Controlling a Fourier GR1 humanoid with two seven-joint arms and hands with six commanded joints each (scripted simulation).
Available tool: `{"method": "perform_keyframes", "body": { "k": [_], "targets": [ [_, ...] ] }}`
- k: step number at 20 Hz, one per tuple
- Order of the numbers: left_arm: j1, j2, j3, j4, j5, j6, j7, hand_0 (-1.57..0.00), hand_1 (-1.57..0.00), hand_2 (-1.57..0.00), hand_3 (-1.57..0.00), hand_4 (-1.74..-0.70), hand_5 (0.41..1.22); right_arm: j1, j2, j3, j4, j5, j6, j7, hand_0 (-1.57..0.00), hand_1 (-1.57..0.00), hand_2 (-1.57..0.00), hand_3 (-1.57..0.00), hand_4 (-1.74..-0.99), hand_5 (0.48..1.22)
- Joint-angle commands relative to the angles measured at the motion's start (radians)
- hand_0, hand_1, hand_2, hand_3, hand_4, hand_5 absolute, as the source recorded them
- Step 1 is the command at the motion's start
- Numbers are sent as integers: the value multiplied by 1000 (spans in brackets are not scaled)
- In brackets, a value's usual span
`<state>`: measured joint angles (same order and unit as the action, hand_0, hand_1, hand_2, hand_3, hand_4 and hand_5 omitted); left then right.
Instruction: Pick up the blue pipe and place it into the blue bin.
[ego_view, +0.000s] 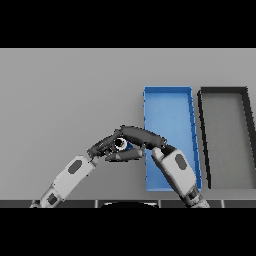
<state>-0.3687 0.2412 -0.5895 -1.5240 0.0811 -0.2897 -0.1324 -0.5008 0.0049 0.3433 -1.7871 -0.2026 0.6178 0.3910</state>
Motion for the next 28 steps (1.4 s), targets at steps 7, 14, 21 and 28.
{"method": "perform_keyframes", "body": {
  "k": [7,14,21,28],
  "targets": [
    [8,-7,0,24,-17,30,55,-53,-43,-44,-17,-830,659,13,39,-20,-15,29,15,-20,-1570,-1570,-1570,-1570,-1485,1219],
    [44,-5,2,-7,5,54,169,-10,-8,-8,-3,-878,572,-6,101,-85,-6,-155,-9,98,-1571,-1571,-1571,-1571,-1492,1221],
    [49,11,9,-5,16,42,175,-1,-1,-1,0,-865,509,-227,-27,-130,-13,-458,-264,216,-1571,-1571,-1571,-1571,-1492,1221],
    [54,13,3,-31,19,40,182,1,1,1,1,-864,483,-507,-152,-311,113,-481,-326,144,-1571,-1571,-1571,-1571,-1496,1221]
  ]
}}
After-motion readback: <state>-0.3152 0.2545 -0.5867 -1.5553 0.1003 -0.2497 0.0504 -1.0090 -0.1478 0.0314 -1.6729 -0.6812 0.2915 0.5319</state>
